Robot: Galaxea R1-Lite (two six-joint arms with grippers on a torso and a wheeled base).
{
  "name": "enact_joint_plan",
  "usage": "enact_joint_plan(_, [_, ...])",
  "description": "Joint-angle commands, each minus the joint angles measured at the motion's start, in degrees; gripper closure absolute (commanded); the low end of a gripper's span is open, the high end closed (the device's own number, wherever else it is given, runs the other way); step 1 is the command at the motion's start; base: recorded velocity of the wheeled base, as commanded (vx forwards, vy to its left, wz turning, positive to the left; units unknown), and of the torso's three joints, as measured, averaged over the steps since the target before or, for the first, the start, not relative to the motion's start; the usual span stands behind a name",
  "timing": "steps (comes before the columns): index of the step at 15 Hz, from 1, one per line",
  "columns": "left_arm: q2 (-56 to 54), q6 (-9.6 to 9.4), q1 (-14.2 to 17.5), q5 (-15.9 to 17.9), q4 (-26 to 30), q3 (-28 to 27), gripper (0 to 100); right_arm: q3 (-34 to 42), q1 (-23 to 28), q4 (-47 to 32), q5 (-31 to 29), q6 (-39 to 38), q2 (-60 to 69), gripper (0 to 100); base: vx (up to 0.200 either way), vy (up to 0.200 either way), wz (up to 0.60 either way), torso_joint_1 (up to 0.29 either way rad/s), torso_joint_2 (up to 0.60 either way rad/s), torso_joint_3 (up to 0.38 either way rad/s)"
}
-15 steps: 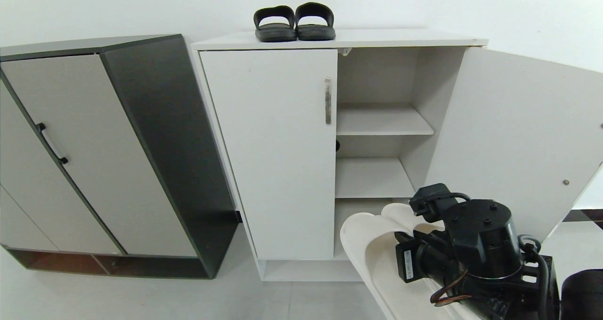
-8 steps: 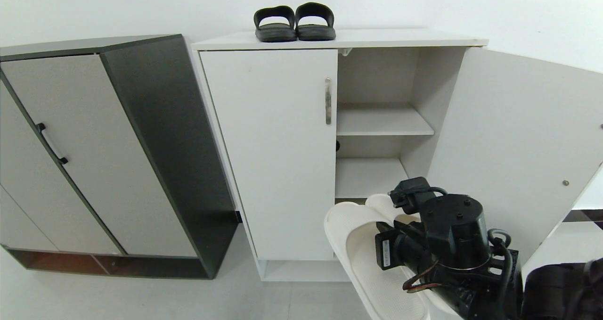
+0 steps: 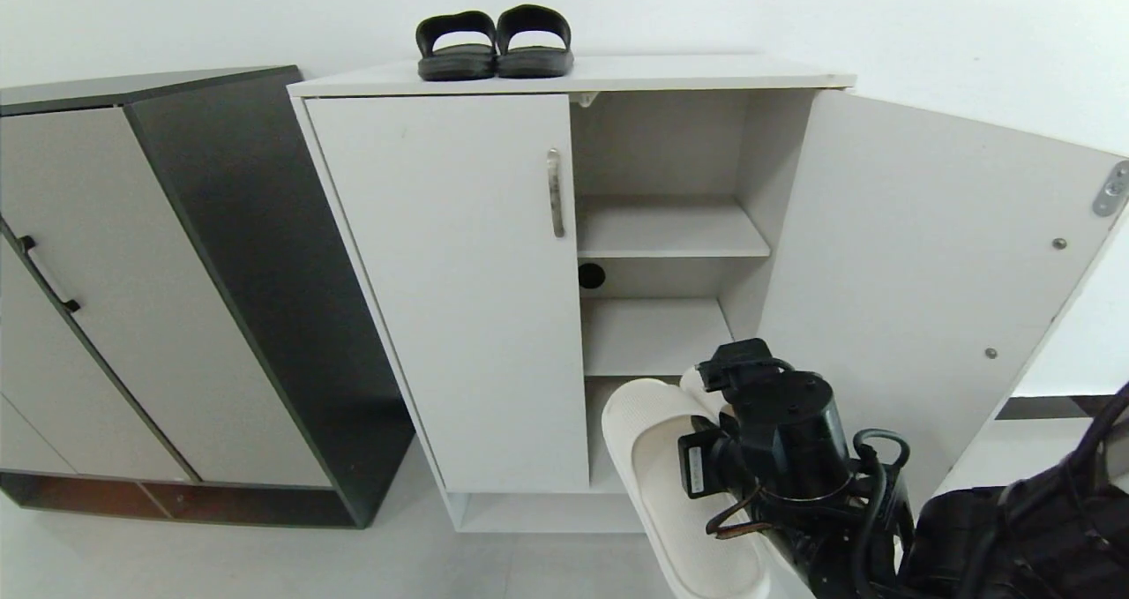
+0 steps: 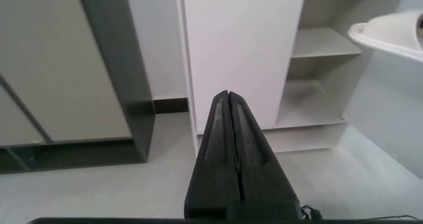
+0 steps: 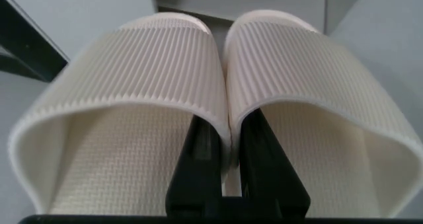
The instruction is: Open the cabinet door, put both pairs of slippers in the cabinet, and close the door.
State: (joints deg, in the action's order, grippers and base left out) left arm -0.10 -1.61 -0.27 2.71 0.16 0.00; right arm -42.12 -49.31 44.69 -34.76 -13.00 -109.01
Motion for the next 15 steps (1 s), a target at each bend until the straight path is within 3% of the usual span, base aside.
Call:
enact_joint_plan(1, [0.19,0.03,0.00,0.02,0.02,0.00,100,-0.60,0.00,0.05,-0.05,-0.10,-1.65,100,0.000,0.000,0.00,0.000,0.00,0.000])
enact_joint_plan(3, [0.19,0.12,0.00,0.02,0.02,0.00,100,-0.77,-0.61,0.05,-0.14,-0.36,-1.73,100,0.000,0.000,0.00,0.000,0.00,0.000])
enact_joint_plan(5, [0.19,0.12,0.00,0.02,0.02,0.00,100,-2.27,-1.49,0.05,-3.92,-2.39,-3.76,100,0.000,0.000,0.00,0.000,0.00,0.000])
enact_joint_plan(10, [0.19,0.12,0.00,0.02,0.02,0.00,100,-2.44,-1.49,1.63,-4.53,-2.47,-6.48,100,0.000,0.000,0.00,0.000,0.00,0.000])
enact_joint_plan(15, [0.19,0.03,0.00,0.02,0.02,0.00,100,-4.38,-1.49,2.51,-6.90,-1.86,-8.33,100,0.000,0.000,0.00,0.003,0.00,-0.163])
